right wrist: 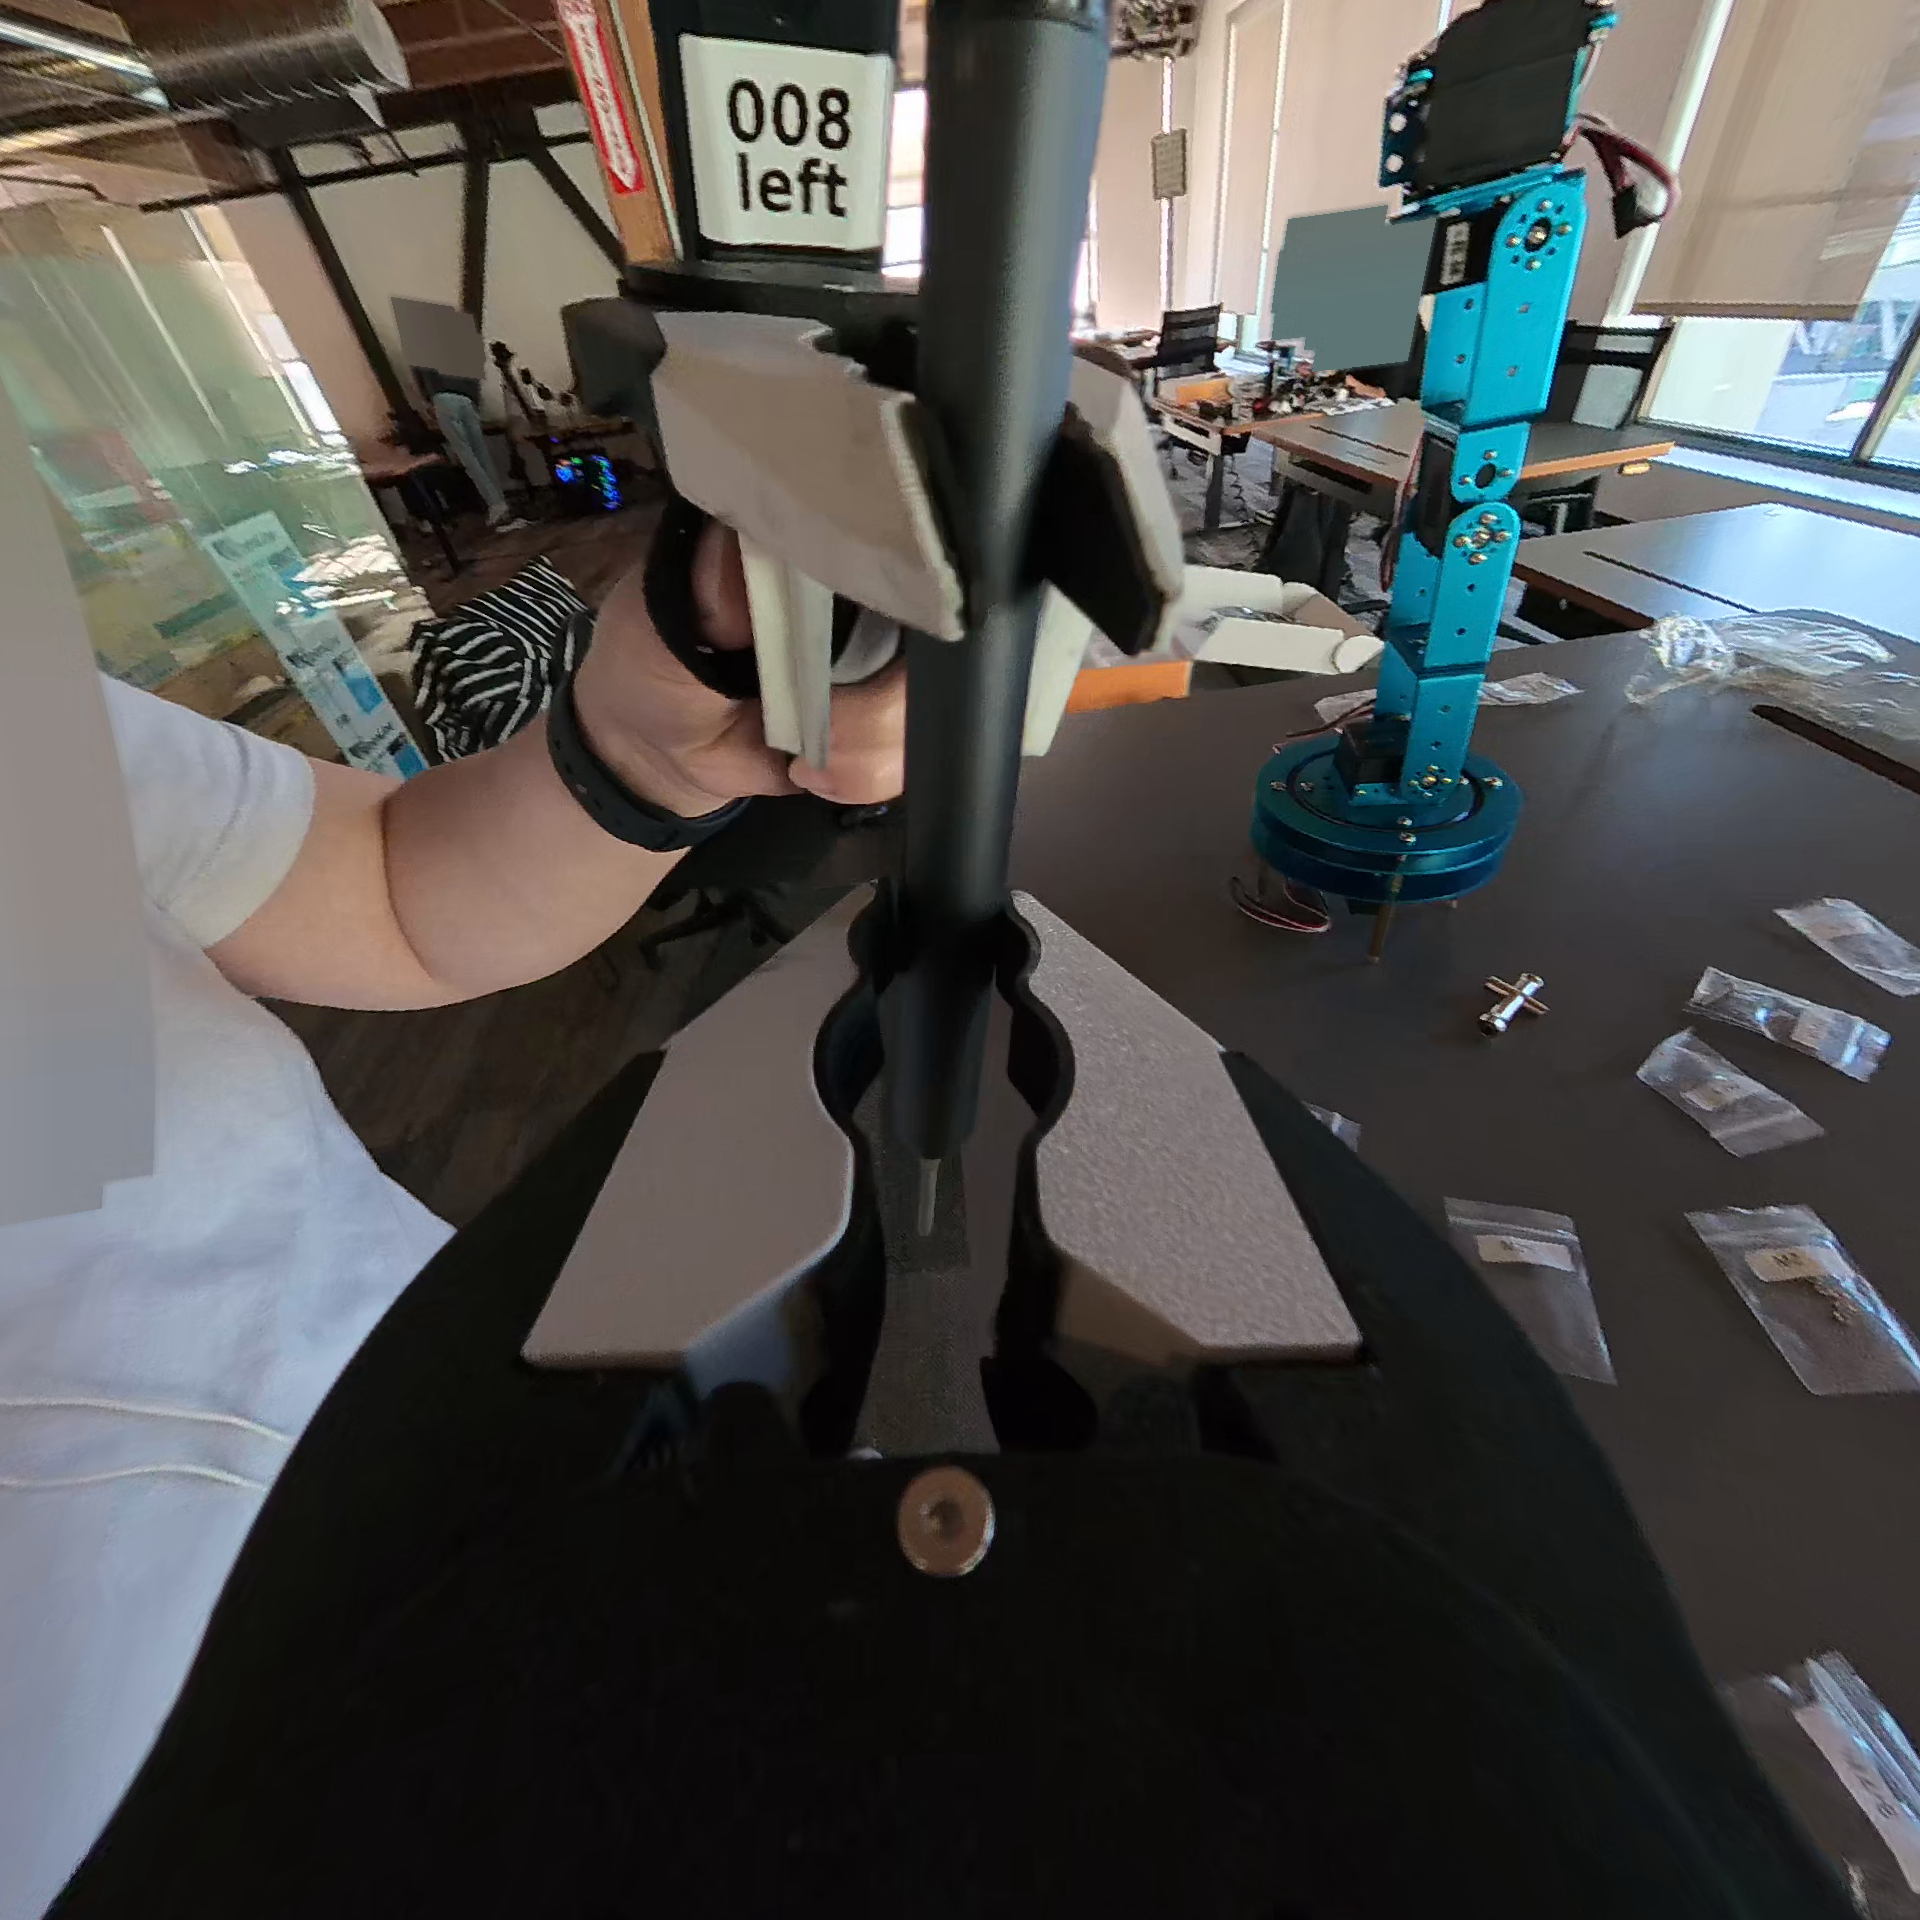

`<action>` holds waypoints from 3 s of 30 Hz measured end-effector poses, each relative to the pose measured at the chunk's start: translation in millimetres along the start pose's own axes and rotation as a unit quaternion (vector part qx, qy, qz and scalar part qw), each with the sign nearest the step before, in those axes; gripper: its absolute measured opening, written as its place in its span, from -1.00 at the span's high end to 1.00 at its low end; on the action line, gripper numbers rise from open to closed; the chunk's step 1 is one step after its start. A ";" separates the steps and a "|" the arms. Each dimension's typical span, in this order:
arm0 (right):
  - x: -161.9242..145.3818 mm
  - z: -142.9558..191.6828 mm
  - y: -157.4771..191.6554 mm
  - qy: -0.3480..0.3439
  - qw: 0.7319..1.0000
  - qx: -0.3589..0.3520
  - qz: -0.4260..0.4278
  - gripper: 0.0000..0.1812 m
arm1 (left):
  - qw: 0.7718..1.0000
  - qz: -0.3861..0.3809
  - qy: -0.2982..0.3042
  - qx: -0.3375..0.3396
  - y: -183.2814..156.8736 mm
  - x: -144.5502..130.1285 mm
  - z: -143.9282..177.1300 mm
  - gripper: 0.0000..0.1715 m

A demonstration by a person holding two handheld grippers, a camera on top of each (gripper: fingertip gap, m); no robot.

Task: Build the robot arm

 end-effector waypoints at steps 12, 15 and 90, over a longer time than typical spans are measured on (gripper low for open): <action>0.3 -4.4 3.4 -0.007 0.999 0.031 -0.016 0.83 | 1.000 -0.015 0.002 -0.008 -6.4 0.8 5.7 0.82; -0.1 -5.0 4.7 -0.010 0.999 0.037 -0.016 0.82 | 1.000 -0.015 0.000 -0.010 -7.7 0.3 7.0 0.82; -24.2 -24.4 -40.1 -0.035 0.996 0.051 -0.060 0.82 | 0.879 -0.046 0.387 0.274 114.1 -206.1 128.9 0.83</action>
Point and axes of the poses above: each gripper's, where its closed fingertips meet, z back along the fingers, x out of its top, y = z × x across the jaws, the point moved 10 cm from there along z, back along the fingers, and after that the axes turned 14 degrees about x, right-handed, at the moved point
